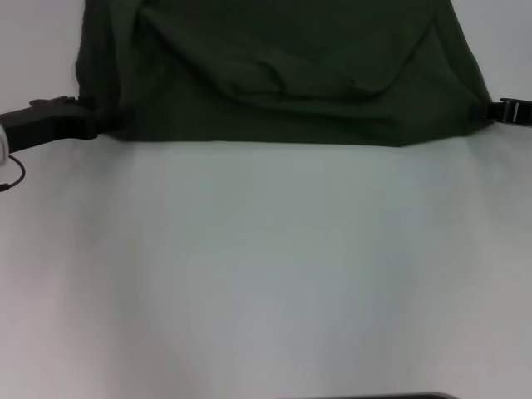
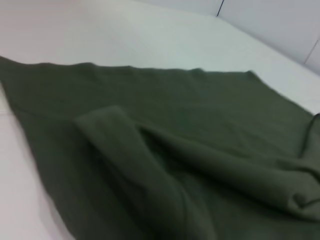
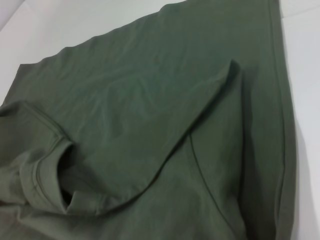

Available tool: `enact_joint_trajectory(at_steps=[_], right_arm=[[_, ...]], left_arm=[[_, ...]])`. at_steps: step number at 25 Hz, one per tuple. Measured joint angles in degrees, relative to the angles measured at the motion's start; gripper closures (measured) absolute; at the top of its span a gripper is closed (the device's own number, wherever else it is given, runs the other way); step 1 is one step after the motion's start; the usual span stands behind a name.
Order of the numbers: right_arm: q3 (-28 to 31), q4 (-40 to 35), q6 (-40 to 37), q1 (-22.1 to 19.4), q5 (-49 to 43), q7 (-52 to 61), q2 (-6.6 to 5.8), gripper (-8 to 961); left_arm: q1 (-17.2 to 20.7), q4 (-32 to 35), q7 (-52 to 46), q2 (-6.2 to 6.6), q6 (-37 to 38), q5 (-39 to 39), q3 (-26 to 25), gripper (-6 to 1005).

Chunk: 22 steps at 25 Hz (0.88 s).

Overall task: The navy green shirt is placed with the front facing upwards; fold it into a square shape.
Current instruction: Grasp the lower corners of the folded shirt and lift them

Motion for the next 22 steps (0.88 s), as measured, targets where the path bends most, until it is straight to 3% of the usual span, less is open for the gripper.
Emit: enact_joint_trajectory(at_steps=[11, 22], right_arm=[[0.24, 0.00, -0.29, -0.21, 1.23, -0.12, -0.14, 901], [0.24, 0.01, -0.35, 0.00, 1.31, -0.23, -0.18, 901]], left_arm=[[-0.17, -0.83, 1.22, -0.62, -4.19, -0.01, 4.38, 189], [0.26, -0.78, 3.26, -0.61, -4.95, -0.02, 4.88, 189]])
